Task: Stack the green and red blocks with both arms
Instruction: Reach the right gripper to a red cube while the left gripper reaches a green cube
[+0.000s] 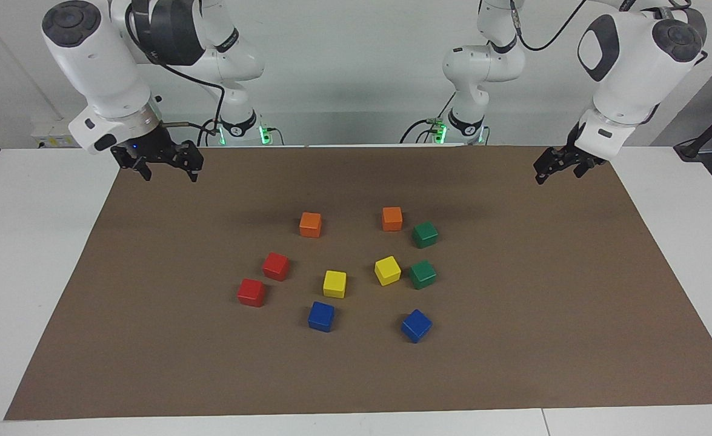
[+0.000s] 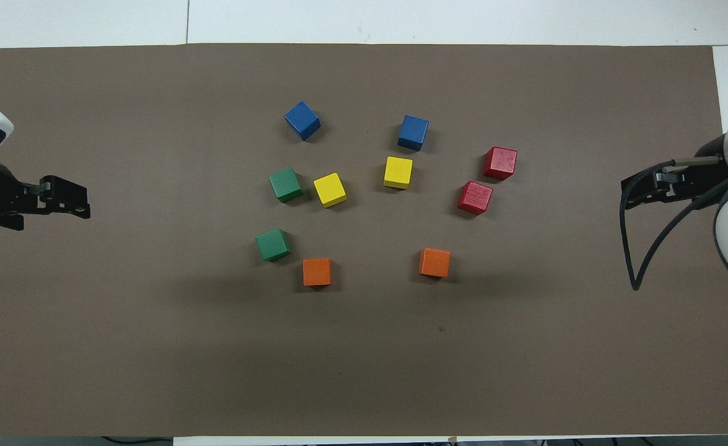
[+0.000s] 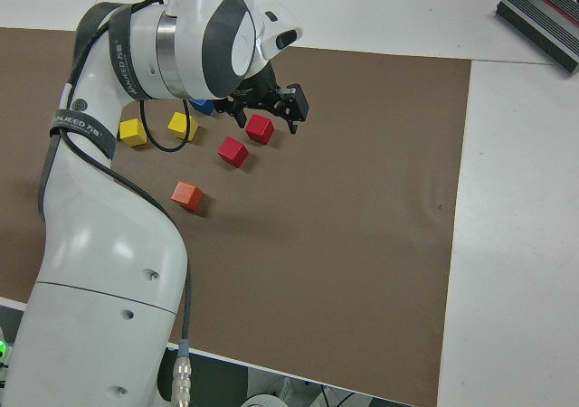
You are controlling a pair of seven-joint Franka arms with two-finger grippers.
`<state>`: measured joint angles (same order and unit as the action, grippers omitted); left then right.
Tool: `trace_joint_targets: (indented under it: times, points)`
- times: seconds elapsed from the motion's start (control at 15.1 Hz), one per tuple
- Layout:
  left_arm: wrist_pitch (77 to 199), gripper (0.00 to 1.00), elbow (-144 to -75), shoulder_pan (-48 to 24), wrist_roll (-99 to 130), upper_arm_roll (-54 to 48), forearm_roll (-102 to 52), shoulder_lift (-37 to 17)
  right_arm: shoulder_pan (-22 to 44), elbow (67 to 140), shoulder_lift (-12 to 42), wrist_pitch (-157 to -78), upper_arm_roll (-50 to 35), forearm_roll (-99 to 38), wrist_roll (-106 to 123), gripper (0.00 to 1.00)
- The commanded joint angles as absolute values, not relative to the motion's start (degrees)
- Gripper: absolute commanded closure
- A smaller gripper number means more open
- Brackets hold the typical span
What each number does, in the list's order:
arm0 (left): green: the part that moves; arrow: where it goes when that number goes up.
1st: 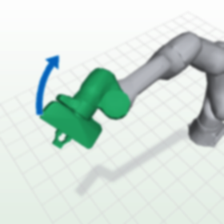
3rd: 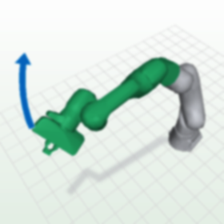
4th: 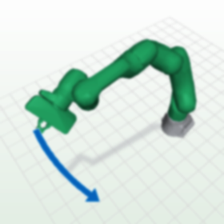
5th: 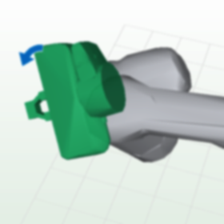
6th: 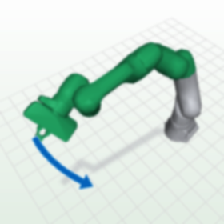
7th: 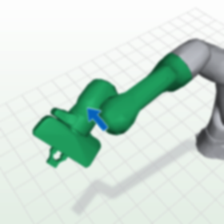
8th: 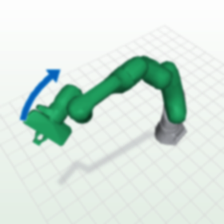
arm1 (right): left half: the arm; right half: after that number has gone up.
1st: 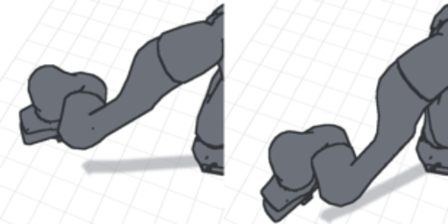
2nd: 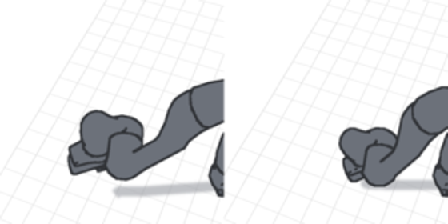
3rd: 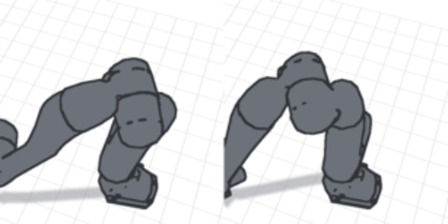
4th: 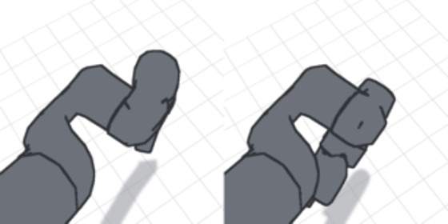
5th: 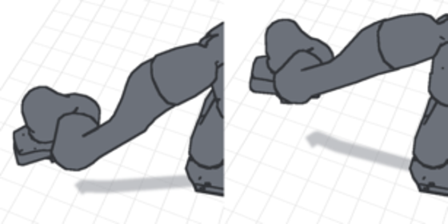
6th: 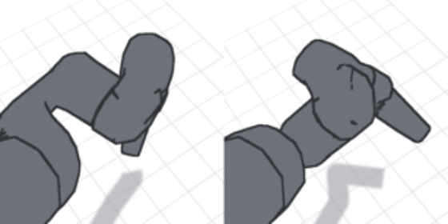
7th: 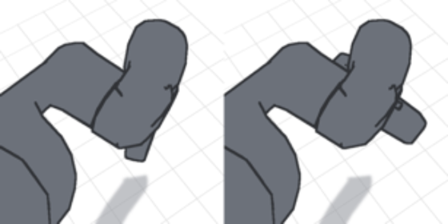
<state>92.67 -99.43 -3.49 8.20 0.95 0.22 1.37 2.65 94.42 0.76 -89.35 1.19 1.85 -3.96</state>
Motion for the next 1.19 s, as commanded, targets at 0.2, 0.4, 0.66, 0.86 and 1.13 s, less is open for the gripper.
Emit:
trace_joint_targets:
  times: [0.2,0.4,0.66,0.86,1.13]
  points:
    - [94.2,0.0,-101.7,-4.6,7.7,1.5,0.4,3.3,1.8,96.4,-0.6,-89.6,0.6,2.6,-2.8,0.0]
    - [94.7,0.0,-102.0,-4.6,7.8,1.5,0.4,3.3,2.5,97.4,-1.1,-89.7,0.5,2.9,-4.6,0.0]
    - [95.4,0.0,-102.0,-4.6,7.9,1.4,0.4,3.3,6.1,100.0,-1.0,-96.7,-0.2,2.0,-19.2,0.0]
    - [95.3,0.0,-102.0,-4.7,7.9,1.4,0.4,3.3,9.7,101.2,2.4,-101.5,-0.3,1.8,-29.8,0.0]
    - [98.8,0.0,-101.3,-5.5,9.7,1.0,-0.1,1.6,14.1,101.4,10.1,-110.6,-0.3,1.8,-38.5,0.0]
